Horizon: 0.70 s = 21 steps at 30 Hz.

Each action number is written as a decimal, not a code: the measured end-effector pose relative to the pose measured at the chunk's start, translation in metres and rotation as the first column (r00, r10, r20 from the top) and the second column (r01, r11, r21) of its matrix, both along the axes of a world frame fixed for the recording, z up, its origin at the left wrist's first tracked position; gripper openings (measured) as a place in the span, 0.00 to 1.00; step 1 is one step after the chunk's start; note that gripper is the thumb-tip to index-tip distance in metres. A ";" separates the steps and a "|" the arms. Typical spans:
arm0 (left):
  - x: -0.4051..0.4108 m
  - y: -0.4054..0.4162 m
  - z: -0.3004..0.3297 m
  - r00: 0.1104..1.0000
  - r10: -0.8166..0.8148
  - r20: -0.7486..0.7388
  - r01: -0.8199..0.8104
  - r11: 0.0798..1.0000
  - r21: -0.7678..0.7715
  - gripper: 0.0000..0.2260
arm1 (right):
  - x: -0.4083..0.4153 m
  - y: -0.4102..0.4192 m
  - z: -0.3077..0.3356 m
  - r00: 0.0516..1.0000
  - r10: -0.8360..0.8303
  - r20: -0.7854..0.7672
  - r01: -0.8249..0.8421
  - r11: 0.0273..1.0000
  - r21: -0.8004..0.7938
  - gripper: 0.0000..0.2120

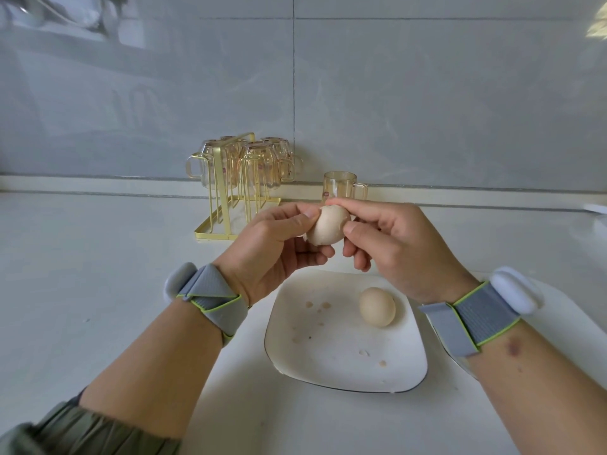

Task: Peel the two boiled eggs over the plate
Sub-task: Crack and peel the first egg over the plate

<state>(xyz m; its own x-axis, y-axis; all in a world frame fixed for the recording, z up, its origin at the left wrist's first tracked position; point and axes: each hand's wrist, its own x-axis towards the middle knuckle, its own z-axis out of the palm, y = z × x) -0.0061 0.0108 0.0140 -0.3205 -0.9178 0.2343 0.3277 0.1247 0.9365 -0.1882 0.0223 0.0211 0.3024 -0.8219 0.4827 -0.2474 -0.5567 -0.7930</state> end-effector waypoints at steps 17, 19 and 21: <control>-0.003 -0.001 -0.002 0.999 -0.038 -0.014 0.039 0.996 0.084 0.13 | -0.001 0.002 0.003 0.991 0.102 0.090 -0.108 0.992 0.071 0.19; -0.003 -0.001 -0.002 0.999 -0.047 -0.022 0.049 0.995 0.086 0.13 | 0.000 0.003 0.004 0.986 0.124 0.114 -0.135 0.986 0.095 0.20; -0.003 -0.001 -0.002 0.998 -0.053 -0.020 0.054 0.995 0.087 0.14 | 0.000 0.003 0.003 0.985 0.122 0.118 -0.134 0.987 0.093 0.19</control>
<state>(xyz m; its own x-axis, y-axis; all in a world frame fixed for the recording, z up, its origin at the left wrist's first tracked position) -0.0094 0.0096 0.0120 -0.3662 -0.9168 0.1595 0.3483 0.0239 0.9371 -0.1880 0.0253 0.0244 0.3570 -0.8258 0.4366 -0.0859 -0.4944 -0.8650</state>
